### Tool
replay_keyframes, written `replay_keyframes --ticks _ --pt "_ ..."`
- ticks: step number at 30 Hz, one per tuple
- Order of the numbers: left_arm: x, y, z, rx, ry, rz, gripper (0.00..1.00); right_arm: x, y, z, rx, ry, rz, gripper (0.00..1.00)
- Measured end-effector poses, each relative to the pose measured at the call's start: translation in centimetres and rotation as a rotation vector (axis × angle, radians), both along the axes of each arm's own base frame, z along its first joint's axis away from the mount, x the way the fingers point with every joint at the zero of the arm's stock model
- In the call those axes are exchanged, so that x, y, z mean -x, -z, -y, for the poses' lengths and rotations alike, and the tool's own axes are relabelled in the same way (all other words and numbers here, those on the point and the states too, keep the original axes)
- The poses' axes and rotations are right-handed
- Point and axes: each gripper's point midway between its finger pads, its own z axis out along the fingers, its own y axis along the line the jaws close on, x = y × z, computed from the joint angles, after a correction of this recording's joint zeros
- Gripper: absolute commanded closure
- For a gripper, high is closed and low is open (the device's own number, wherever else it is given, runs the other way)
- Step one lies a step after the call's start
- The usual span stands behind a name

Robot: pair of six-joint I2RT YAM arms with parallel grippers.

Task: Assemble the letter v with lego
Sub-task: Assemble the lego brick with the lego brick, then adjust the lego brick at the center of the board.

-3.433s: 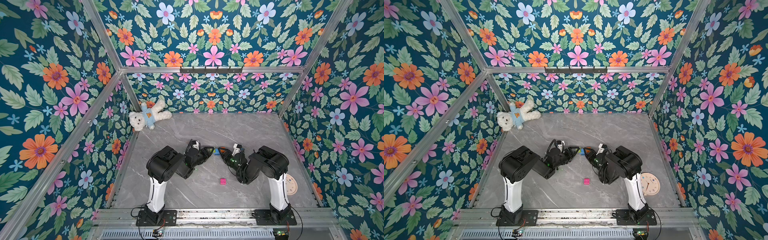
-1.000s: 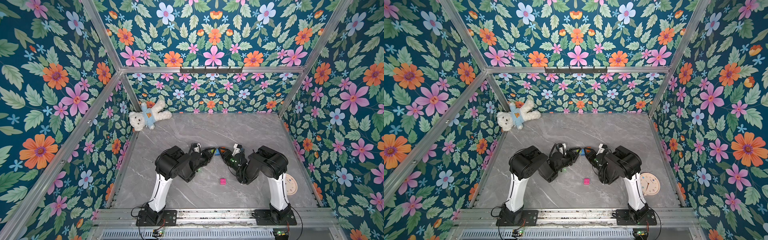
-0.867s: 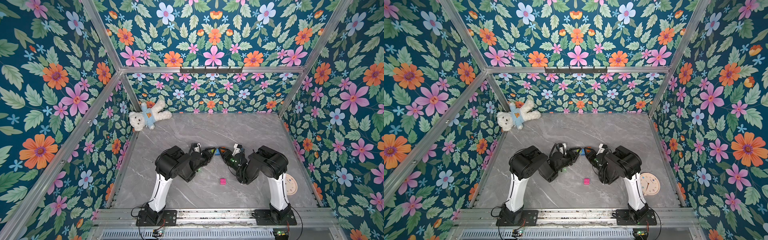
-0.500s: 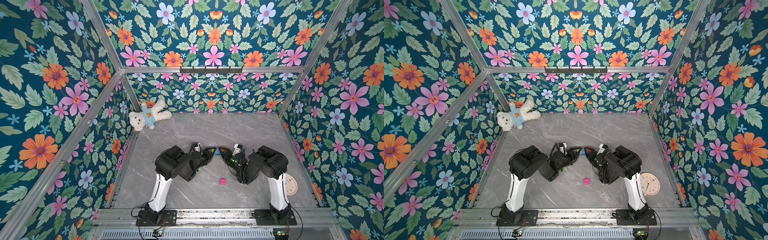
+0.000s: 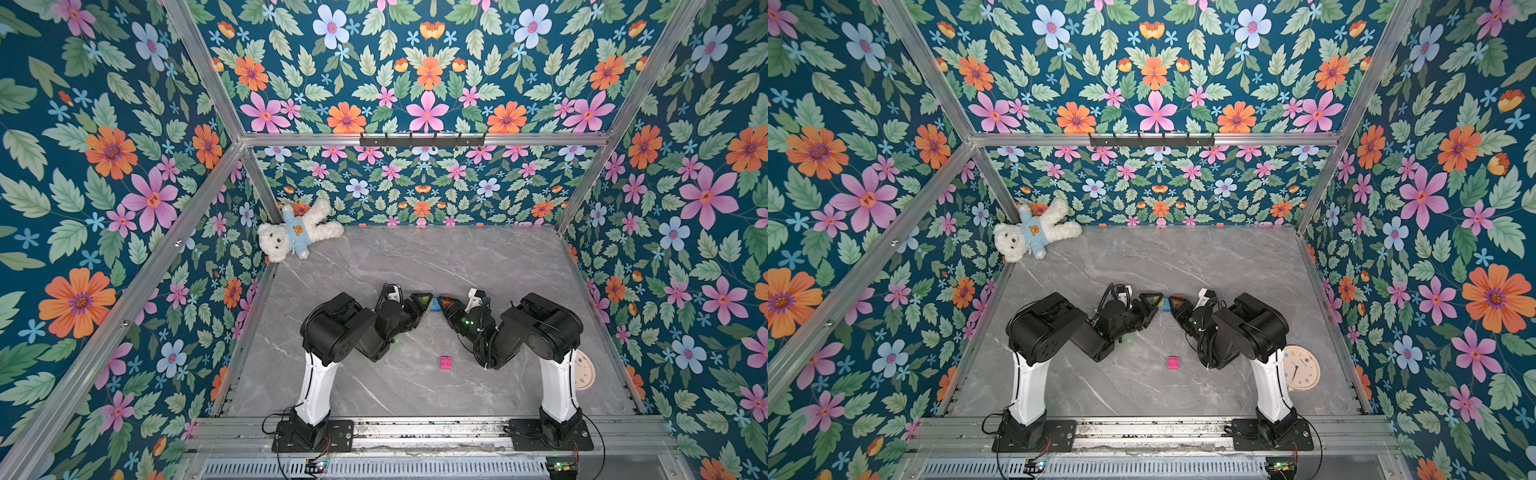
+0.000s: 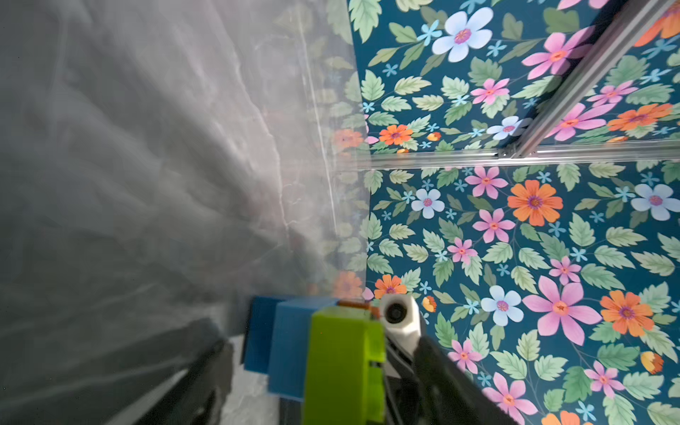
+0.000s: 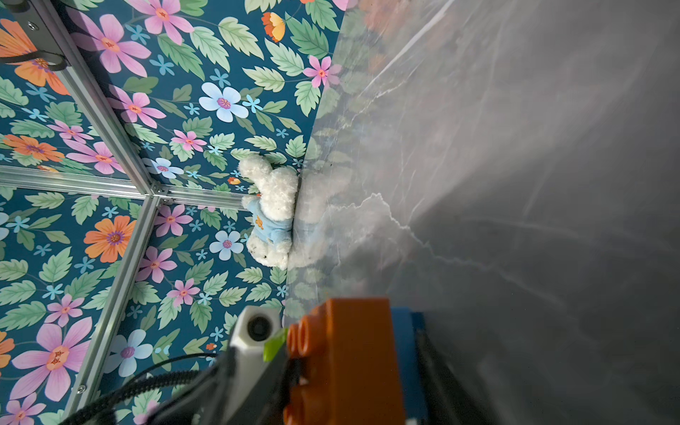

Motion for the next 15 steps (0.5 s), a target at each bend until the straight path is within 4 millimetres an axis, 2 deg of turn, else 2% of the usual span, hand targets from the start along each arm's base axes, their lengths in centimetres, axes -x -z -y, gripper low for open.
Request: replay_keyframes --ticks 5,9,15 --pt "-0.2 -0.5 -2.7 -0.045 -0.037 0.009 0.01 0.4 -0.3 0.6 0.050 0.017 -0.070 0.81" --pt "0.2 -1.1 -3.9 -0.104 -0.040 0.021 0.01 0.8 -0.9 1.0 0.109 0.024 -0.157 0.73" --pt "-0.3 -6.2 -5.6 -0.212 -0.054 0.178 0.01 0.3 -5.1 0.5 0.216 -0.024 -0.262 0.73"
